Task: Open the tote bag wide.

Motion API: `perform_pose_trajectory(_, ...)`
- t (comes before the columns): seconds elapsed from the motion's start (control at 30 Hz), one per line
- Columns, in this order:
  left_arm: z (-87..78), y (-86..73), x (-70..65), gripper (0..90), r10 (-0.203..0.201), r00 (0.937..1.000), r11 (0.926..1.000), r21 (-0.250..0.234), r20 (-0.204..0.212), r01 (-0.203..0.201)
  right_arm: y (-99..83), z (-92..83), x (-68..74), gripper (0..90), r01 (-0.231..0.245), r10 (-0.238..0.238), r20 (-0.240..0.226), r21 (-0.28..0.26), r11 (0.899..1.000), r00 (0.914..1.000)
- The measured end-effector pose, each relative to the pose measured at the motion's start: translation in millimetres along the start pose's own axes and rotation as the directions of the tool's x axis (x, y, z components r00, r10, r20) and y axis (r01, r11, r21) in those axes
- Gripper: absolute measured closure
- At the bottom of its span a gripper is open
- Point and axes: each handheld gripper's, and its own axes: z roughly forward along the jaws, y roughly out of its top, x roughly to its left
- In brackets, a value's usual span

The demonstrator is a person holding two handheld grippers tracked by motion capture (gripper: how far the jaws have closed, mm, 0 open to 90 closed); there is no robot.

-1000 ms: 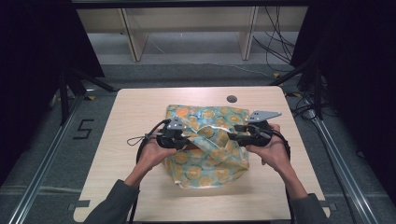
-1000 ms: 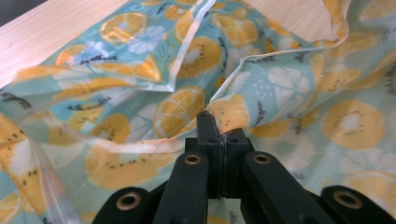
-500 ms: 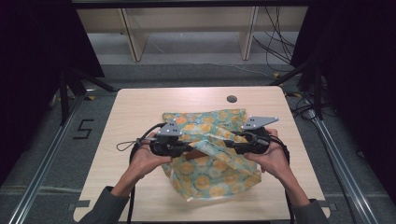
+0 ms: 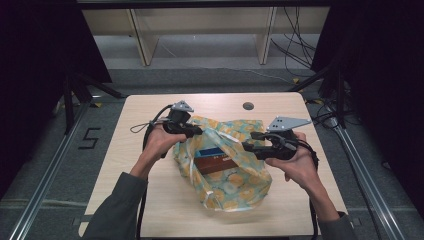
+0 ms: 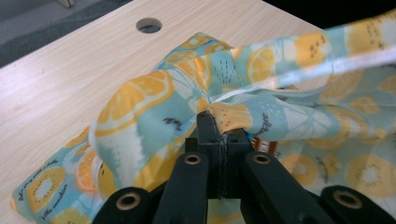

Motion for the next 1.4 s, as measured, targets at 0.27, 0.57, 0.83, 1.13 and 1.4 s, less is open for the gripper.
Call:
perform_pose_trajectory(0.27,14.5,6.5,19.2,88.9,-0.049,0.9985,0.998,0.038,-0.023,0.05,-7.8,28.0,13.4,49.9,0.073,-0.073,0.001,0.1,0.992,0.9973)
perform_pose_trajectory(0.57,18.9,1.1,31.0,88.2,-0.072,0.9968,0.9968,0.033,-0.034,0.073,-27.0,77.3,3.8,83.8,0.181,-0.218,0.099,0.293,0.939,0.971)
perform_pose_trajectory(0.83,30.3,-8.9,23.0,86.0,-0.058,0.9983,0.9972,0.047,0.01,0.058,-14.4,73.1,-56.0,90.0,0.096,-0.136,0.25,0.166,0.981,0.9587)
perform_pose_trajectory(1.13,40.4,-10.4,12.6,63.4,0.002,0.9972,0.9949,0.101,-0.074,0.006,-47.1,107.6,-81.5,90.0,0.011,-0.089,0.276,0.274,0.962,0.957)
perform_pose_trajectory(1.4,14.8,-8.5,-50.9,56.9,0.185,0.9777,0.9811,0.076,-0.1,-0.178,-49.9,110.3,-84.8,89.6,0.006,-0.092,0.278,0.297,0.955,0.9561)
